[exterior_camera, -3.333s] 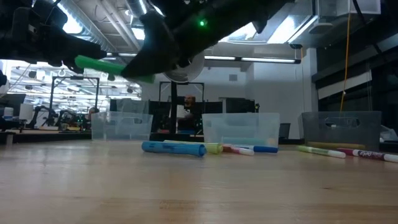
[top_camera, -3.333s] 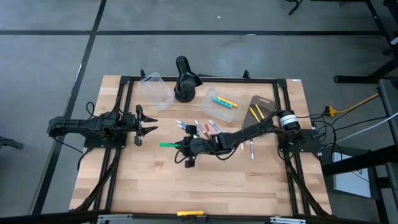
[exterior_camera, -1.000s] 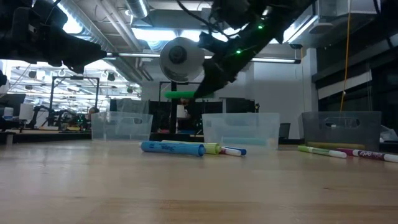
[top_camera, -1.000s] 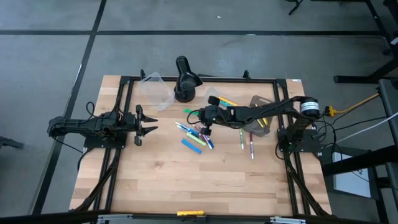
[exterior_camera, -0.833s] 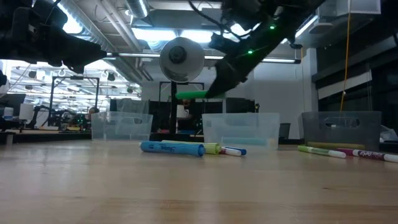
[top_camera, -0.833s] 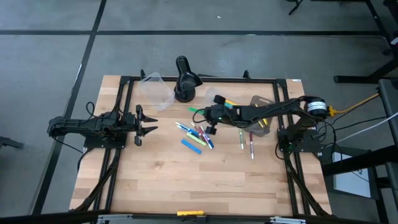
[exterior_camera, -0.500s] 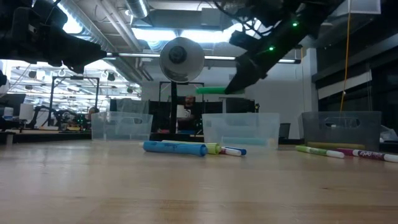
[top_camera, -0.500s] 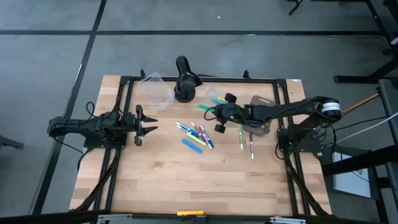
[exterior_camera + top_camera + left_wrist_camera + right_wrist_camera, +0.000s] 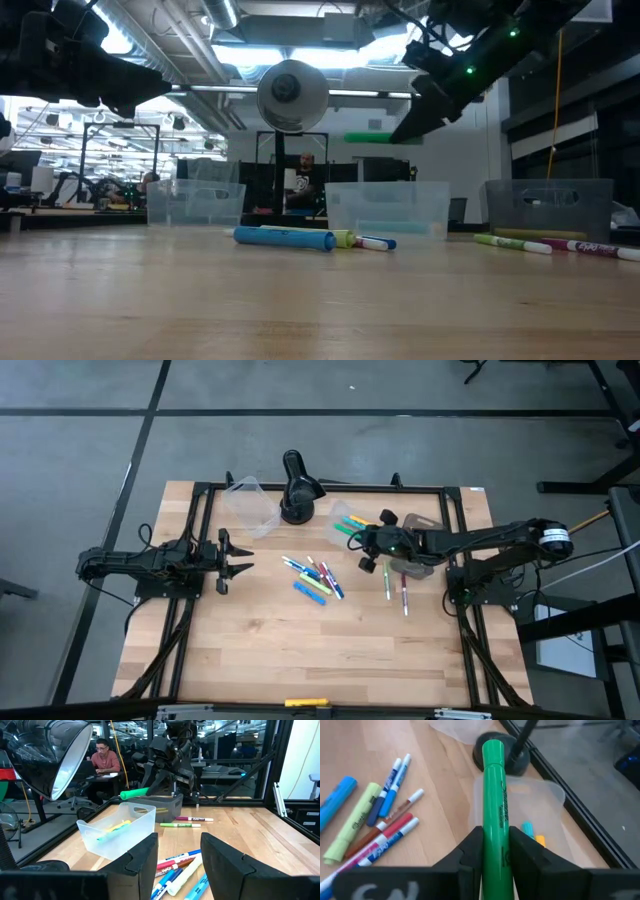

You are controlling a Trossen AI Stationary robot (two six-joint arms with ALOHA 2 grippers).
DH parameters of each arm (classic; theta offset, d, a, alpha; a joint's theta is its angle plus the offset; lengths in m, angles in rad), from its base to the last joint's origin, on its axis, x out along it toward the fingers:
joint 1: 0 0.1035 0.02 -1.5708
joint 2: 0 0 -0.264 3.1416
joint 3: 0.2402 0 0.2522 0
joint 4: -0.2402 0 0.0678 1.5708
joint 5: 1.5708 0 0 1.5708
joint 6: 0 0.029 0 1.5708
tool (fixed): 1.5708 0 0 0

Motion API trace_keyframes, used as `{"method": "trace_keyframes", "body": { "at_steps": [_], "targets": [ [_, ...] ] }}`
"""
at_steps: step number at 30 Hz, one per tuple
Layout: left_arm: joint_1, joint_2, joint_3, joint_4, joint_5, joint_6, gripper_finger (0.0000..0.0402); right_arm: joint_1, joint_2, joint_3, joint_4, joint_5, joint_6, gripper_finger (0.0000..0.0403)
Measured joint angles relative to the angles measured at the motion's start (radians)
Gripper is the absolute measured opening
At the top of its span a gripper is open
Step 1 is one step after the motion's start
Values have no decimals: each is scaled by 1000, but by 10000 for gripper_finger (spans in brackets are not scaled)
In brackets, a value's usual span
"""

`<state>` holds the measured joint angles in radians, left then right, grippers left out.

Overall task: Pick & Place Markers
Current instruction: Put the green highlighter in the right transparent bin

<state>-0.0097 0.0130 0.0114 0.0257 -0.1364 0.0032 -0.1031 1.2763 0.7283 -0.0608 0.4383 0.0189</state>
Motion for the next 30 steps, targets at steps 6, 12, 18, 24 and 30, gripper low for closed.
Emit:
{"method": "trace_keyframes", "body": {
  "at_steps": [6, 12, 18, 24, 30],
  "targets": [
    [0, 0, 0, 0, 0, 0, 143, 0, -7, -1, -13, 15, 8, 76],
    [0, 0, 0, 0, 0, 0, 143, 1, -6, -1, -13, 58, 8, 75],
    [0, 0, 0, 0, 0, 0, 143, -12, -3, -1, -15, 66, 8, 77],
    [0, 0, 0, 0, 0, 0, 143, -67, 16, -1, -50, 67, 55, 76],
    [0, 0, 0, 0, 0, 0, 143, -122, 71, -1, -50, 12, 89, 78]
  ]
}}
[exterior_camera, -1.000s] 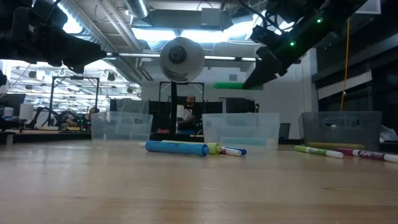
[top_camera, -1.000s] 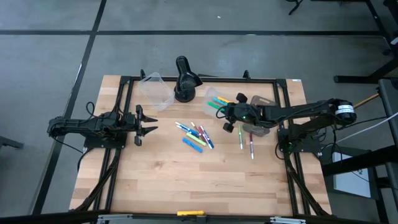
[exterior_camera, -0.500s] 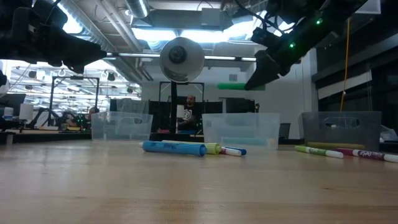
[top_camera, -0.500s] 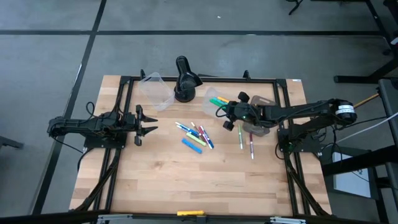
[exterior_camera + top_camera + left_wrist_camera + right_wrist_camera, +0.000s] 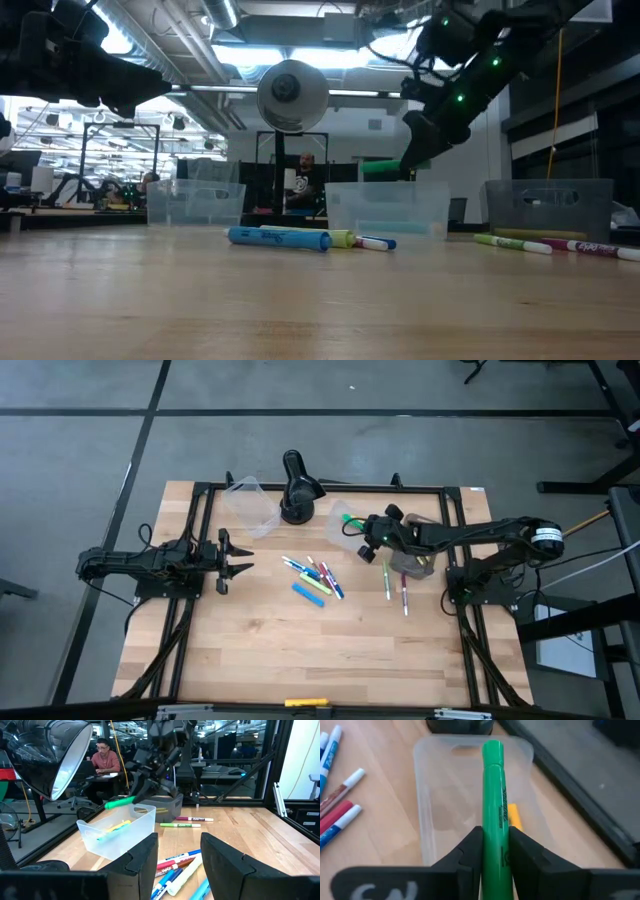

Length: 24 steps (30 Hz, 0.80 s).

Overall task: Pick & Place Markers
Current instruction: Put the green highlighter in the right transparent bin

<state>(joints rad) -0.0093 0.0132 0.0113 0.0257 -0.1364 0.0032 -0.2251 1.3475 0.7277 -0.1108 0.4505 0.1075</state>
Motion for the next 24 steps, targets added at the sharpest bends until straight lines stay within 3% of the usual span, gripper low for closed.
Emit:
{"method": "trace_keyframes", "body": {
  "at_steps": [14, 24],
  "targets": [
    [0, 0, 0, 0, 0, 0, 143, -125, 74, 0, -21, -229, 104, 79],
    [0, 0, 0, 0, 0, 0, 143, -165, 82, 0, -25, -265, 122, 88]
  ]
}}
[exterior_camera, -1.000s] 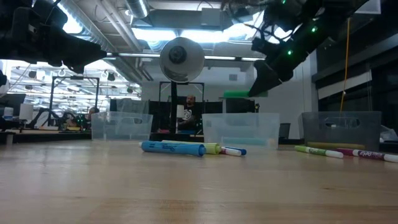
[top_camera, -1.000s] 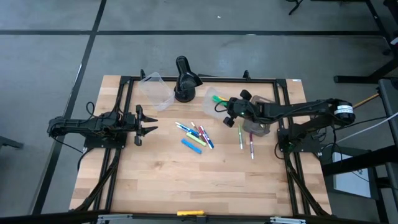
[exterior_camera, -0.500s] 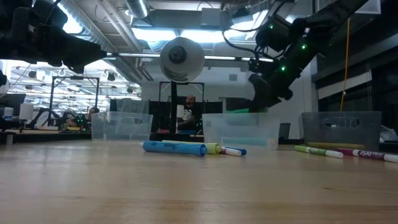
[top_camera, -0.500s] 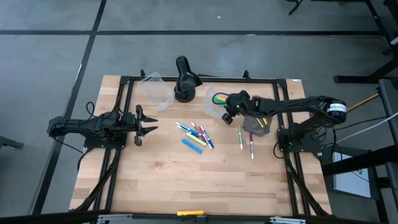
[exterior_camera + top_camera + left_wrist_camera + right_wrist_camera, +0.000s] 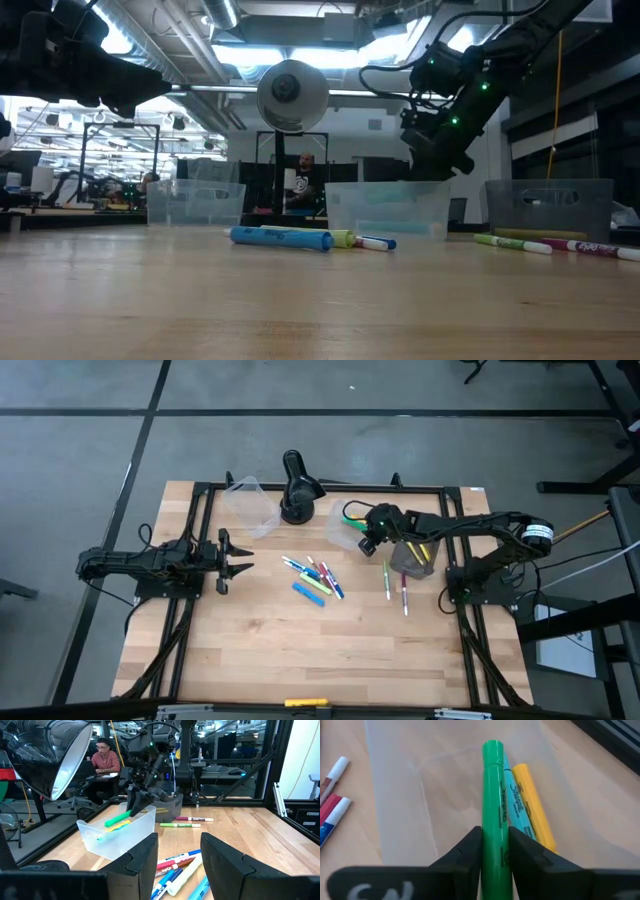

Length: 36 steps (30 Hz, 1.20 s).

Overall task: Pick & Place Markers
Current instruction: Put the green highlighter in the right transparent bin, then put the blue highlighter in the right transparent bin

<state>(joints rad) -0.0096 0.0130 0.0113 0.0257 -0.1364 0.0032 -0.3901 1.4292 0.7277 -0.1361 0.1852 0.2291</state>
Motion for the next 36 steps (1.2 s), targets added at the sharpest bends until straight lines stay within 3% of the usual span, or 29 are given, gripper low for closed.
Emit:
{"method": "trace_keyframes", "body": {
  "at_steps": [13, 25, 36],
  "targets": [
    [0, 0, 0, 0, 0, 0, 143, 0, 0, 0, 14, -4, -9, 175],
    [0, 0, 0, 0, 0, 0, 143, 75, 0, 65, 47, 92, -70, 163],
    [0, 0, 0, 0, 0, 0, 143, 172, 0, 79, 143, 101, -100, 160]
  ]
}}
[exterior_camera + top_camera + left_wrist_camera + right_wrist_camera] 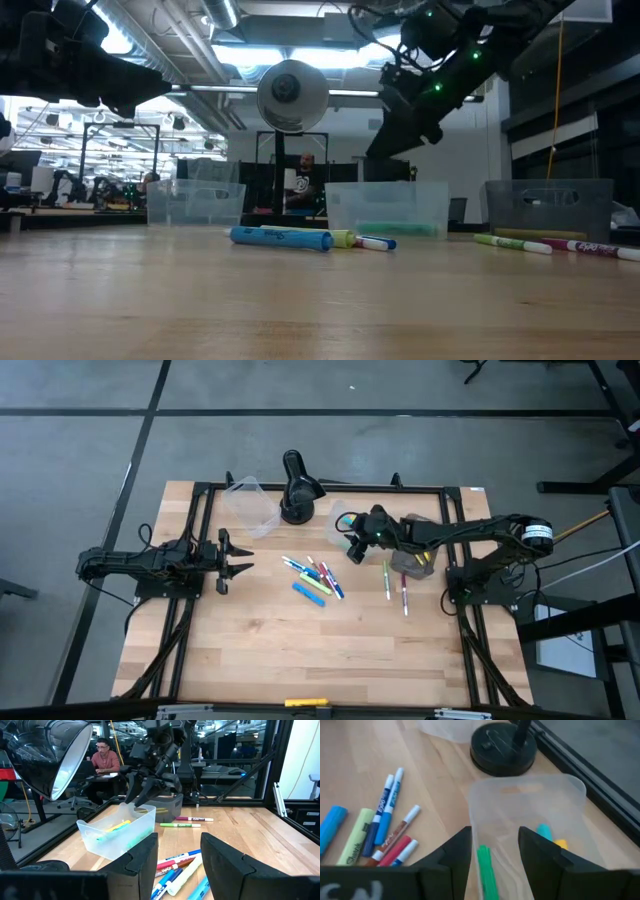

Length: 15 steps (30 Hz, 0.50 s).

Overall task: Pick & Place Markers
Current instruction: Put the blue highlighter in the right transparent bin

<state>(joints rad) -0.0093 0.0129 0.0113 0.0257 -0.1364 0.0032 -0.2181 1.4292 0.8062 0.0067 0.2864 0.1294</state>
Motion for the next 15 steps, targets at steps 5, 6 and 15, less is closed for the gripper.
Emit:
{"method": "trace_keyframes", "body": {
  "at_steps": [5, 6, 15],
  "targets": [
    [0, 0, 0, 0, 0, 0, 143, 45, 0, 0, 38, 36, -21, 160],
    [0, 0, 0, 0, 0, 0, 143, 55, 0, 0, 46, 36, -32, 160],
    [0, 0, 0, 0, 0, 0, 143, 155, 1, 0, 93, 36, -57, 160]
  ]
}}
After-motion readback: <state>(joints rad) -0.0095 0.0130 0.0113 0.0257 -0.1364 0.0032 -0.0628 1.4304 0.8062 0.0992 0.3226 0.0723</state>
